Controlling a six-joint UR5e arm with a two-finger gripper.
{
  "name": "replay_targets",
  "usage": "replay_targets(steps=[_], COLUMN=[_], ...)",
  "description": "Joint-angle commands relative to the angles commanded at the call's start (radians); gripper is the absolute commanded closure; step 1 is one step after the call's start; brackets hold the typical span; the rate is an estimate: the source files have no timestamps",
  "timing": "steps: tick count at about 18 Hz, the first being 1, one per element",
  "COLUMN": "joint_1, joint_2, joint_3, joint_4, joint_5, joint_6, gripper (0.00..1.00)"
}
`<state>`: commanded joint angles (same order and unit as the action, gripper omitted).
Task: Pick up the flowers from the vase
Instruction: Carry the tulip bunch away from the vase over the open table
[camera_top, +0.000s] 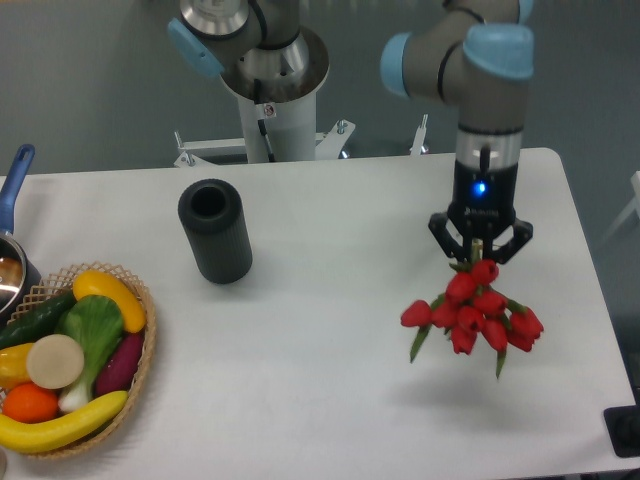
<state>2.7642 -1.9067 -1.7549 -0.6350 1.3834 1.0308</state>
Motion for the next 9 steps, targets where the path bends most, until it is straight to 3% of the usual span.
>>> replay_targets(steps=[4, 9], joint_1=[-0.005, -0.027], joint_2=[-0.015, -0.044], joint_3=[0.038, 0.167], joint_4=[-0.046, -0.233], joint_5=[0.046, 0.097], joint_6=[0.006, 0.008], gripper=[1.0, 1.0])
